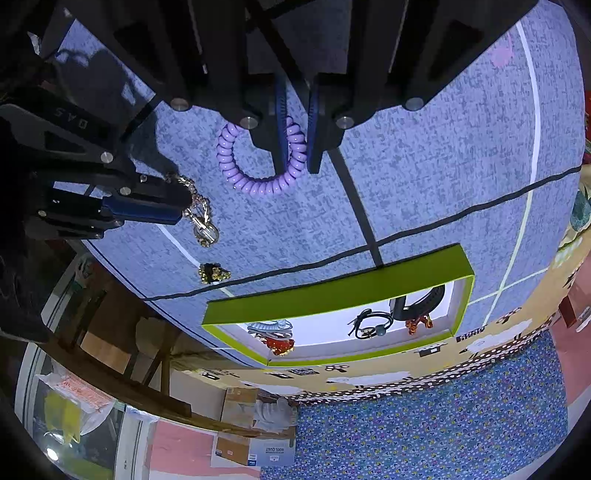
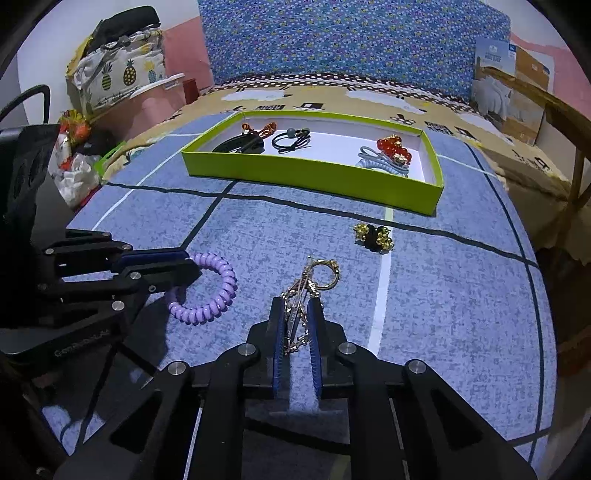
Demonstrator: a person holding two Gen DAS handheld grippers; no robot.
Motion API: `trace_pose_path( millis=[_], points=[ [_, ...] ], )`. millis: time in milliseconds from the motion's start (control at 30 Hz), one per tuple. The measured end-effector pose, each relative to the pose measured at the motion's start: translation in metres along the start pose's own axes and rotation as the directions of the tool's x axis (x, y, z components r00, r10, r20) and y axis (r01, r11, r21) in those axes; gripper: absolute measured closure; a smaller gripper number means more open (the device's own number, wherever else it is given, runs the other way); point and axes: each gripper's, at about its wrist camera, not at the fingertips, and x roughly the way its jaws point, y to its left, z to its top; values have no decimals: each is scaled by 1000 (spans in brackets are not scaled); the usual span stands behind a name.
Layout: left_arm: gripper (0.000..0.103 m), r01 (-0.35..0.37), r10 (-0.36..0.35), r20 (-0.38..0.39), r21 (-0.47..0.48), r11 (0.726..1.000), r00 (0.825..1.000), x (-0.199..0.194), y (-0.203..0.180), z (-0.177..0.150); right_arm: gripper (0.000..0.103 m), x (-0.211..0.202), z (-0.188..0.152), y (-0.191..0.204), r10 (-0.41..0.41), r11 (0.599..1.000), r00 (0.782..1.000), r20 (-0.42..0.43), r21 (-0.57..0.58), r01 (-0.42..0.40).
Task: Organize jewelry
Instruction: 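Lift and carry the purple coil tie and gold keychain over the green lid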
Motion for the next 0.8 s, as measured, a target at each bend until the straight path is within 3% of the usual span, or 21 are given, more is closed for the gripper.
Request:
trace_pose_path(
  millis=[800],
  points=[
    [93,37,-35,80,-26,999,996,-28,6,3,99,-34,5,-9,14,998,995,98,53,-19]
  ],
)
